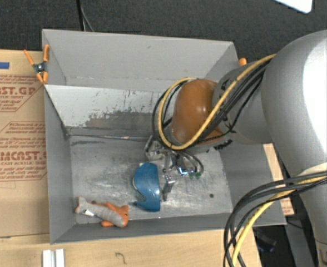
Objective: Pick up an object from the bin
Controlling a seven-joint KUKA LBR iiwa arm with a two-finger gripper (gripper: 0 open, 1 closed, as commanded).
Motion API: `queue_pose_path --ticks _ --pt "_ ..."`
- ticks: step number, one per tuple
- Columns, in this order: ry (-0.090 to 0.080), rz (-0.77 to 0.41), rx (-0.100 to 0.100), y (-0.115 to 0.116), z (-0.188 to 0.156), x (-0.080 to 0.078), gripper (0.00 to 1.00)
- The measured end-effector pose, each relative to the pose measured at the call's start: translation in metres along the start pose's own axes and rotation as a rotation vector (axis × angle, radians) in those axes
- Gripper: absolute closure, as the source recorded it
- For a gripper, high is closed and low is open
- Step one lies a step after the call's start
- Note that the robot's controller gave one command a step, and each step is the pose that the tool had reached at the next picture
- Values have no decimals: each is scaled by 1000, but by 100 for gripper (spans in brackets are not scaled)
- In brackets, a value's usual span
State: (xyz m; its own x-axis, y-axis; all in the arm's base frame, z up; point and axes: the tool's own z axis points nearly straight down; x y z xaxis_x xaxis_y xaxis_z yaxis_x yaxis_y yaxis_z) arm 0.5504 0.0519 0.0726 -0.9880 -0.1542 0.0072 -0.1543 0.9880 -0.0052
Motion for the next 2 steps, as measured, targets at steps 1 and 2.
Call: queue_pose_path --ticks 1,2 --pt "-5 309 -5 30 -3 49 100" --pt "-5 309 -5 30 -4 49 100"
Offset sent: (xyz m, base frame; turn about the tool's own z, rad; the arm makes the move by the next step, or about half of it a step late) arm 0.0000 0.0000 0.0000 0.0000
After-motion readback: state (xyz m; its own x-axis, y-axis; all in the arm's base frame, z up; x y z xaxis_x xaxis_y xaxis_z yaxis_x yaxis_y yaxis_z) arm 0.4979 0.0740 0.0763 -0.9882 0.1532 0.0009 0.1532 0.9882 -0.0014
